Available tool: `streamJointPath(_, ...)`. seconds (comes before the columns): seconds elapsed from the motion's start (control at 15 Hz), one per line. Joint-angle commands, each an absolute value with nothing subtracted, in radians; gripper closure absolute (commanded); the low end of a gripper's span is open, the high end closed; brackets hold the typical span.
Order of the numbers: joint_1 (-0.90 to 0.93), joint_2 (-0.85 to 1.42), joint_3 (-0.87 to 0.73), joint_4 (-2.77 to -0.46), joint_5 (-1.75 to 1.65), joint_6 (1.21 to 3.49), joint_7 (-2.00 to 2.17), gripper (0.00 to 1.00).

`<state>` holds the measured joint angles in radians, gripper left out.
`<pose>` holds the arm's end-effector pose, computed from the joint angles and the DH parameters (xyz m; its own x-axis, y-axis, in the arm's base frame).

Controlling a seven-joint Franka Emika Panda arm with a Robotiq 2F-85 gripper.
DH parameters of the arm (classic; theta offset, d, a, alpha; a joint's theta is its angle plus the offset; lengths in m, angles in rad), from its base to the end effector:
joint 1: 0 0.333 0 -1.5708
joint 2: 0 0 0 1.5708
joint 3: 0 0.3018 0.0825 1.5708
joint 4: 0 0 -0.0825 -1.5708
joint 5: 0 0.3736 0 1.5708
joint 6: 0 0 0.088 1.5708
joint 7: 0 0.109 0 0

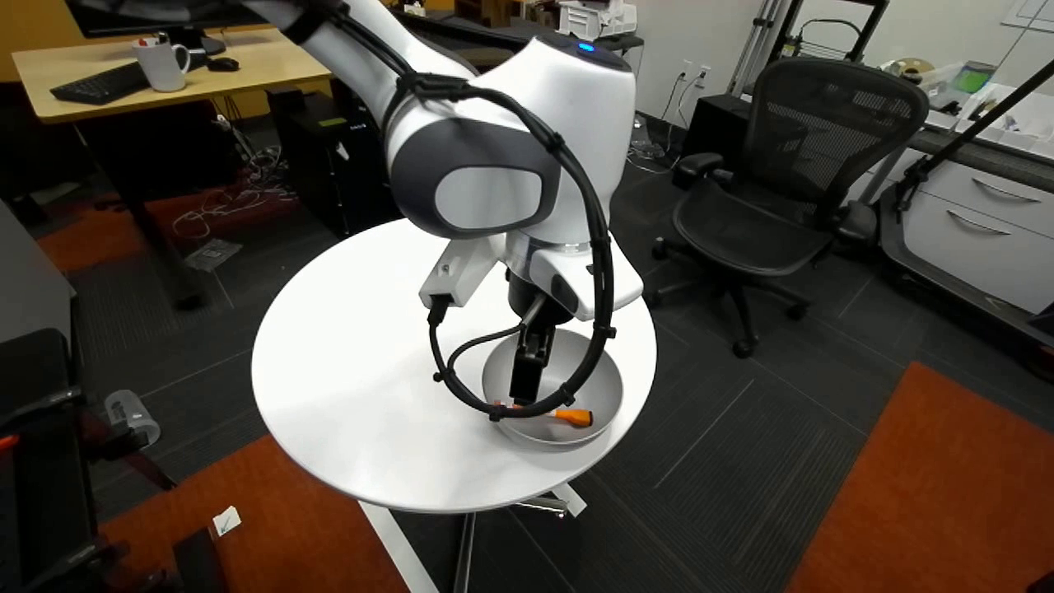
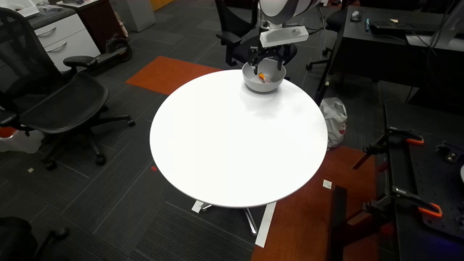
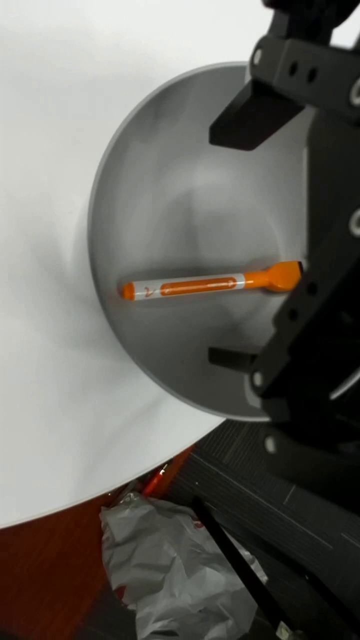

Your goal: Put the marker on the table

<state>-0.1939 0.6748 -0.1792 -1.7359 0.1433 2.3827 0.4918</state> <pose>0.6092 -0.2271 0.1885 0.5961 -0.8029 -0.0049 -0.8027 -0.5961 0.0193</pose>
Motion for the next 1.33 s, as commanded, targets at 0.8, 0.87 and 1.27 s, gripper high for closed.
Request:
streamJointPath(0.8,-0.198,0.831,-0.21,-1.562,0.166,2.281,0.504,0.0)
streamJointPath(0.87,-0.2,0.84,-0.21,-1.553,0.166,2.281,0.5,0.0)
streamJointPath(1.27,-0.209,0.88,-0.211,-1.509,0.166,2.275,0.496,0.4)
